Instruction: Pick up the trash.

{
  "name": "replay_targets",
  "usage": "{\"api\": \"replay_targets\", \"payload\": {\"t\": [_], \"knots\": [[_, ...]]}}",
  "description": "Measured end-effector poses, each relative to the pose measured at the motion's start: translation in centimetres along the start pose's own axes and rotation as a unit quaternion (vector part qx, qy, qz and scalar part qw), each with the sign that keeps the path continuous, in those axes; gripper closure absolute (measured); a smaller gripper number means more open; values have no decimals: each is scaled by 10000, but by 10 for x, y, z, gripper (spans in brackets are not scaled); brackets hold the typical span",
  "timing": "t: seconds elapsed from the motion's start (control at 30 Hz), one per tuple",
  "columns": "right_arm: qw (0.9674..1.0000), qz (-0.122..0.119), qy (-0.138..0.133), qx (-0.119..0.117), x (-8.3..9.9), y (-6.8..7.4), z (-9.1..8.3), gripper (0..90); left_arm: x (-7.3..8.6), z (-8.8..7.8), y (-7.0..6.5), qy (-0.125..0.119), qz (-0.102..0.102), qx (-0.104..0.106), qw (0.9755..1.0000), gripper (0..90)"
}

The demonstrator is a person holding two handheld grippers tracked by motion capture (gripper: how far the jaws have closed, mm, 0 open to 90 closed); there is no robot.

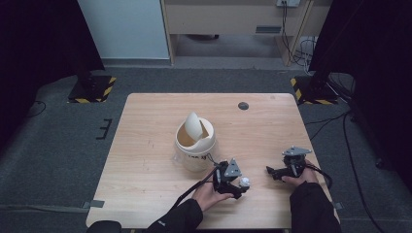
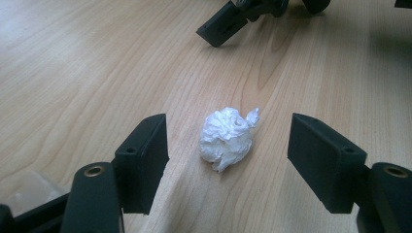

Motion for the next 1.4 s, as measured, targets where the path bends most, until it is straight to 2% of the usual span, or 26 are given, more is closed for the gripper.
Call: {"api": "replay_targets", "payload": {"t": [0.33,0.47,0.7,0.9,1.1,1.27,1.4], "knots": [[10000,-2,-3,1,0,0,0,5,4,11,3,224,4,67,9997,377],[10000,1,9,0,0,0,0,5,7,14,5,365,24,26,9993,416],[10000,8,7,1,0,0,0,5,8,19,5,462,76,-10,9989,470],[10000,7,8,-2,0,0,0,5,9,23,5,575,70,-60,9983,550],[10000,7,7,-2,0,0,0,5,7,20,4,579,6,-6,9983,631],[10000,7,5,1,0,0,0,5,2,12,2,397,-69,41,9992,644],[10000,-1,-2,-1,0,0,0,5,-5,-1,-5,292,42,29,9996,643]]}}
Point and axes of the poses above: each handheld gripper's, and its own axes: z roughly forward along the jaws, x roughly out of its underside, y roughly to its left, the point moved 6 cm from there along z, roughly forward along the jaws, and after that the axes turned 14 degrees about x, right-handed, at the moved point
